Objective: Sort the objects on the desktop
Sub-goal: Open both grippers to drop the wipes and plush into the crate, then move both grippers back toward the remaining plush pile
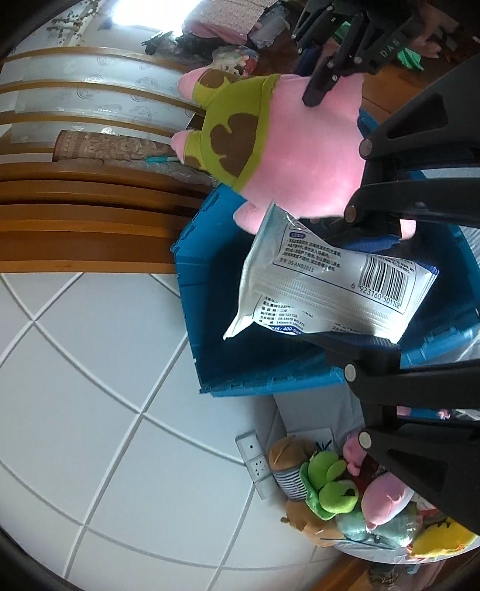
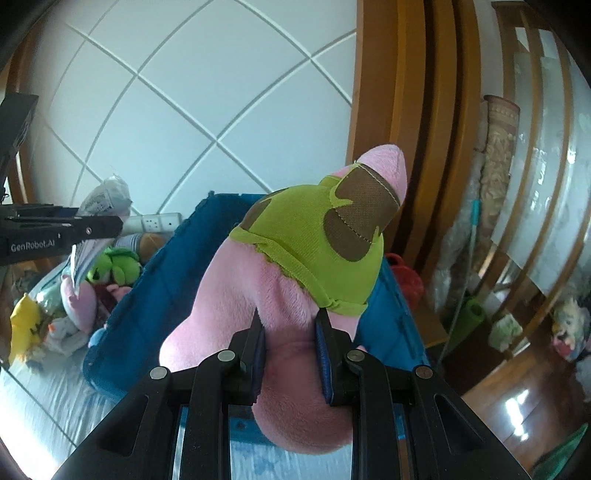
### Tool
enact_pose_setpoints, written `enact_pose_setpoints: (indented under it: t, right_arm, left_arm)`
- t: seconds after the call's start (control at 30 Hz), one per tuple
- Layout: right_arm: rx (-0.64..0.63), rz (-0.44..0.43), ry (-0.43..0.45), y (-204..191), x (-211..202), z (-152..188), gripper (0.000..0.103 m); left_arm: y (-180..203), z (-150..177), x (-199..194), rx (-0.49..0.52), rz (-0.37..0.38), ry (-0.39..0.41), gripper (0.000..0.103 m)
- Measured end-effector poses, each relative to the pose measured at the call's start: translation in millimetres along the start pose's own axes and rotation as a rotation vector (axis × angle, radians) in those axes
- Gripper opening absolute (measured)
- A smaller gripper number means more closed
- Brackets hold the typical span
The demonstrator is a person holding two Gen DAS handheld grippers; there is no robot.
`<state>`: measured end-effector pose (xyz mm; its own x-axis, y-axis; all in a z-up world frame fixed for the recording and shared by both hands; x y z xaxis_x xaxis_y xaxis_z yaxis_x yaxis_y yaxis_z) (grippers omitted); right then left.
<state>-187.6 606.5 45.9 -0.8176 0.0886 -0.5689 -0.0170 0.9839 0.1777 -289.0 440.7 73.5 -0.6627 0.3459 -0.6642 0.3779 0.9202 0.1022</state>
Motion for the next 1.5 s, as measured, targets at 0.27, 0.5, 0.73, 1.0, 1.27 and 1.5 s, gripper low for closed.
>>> enact_pose_setpoints:
  t: [0.27,0.5,0.73,1.0,1.27,1.5]
  right_arm:
    - [0.013,-0.009,-0.038,12,31,-3,0.024]
    - [0.003,-0.018,-0.061,15,49,-3,0.024]
    - [-0.007,-0.006,-0.072,15,64,-6,0.033]
    - [-0.003,0.017,-0.014,15,62,-14,0.096]
    - [0.013,0.027,-0.002,12,52,-14,0.096]
    - [0.015,0.034,-0.006,10,43,-6,0.096]
  left_arm:
    - [15,-4,19,-0.011,-0.028,-0.019,0.035]
    - [13,-6,37,-0.028,-0.042,-0.033,0.035]
    - [10,-9,56,-0.051,-0.060,-0.049,0.047]
    - [7,-2,73,-0.065,-0.059,-0.060,0.103]
    - [10,6,65,-0.047,-0.041,-0.060,0.103]
    - [10,15,50,-0.046,-0.037,-0.055,0.103]
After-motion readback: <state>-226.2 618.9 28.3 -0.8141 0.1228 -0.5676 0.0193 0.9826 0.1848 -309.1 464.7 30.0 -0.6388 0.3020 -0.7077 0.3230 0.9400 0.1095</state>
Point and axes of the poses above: each gripper's, at about its wrist camera, not at the fingertips, and x roughly the way its jaws point, y to its right, z to its underside, the point moved 3 cm from there along x, roughly the way its jaws point, and after that the axes turned 8 degrees about -x, right-handed, at the moved point
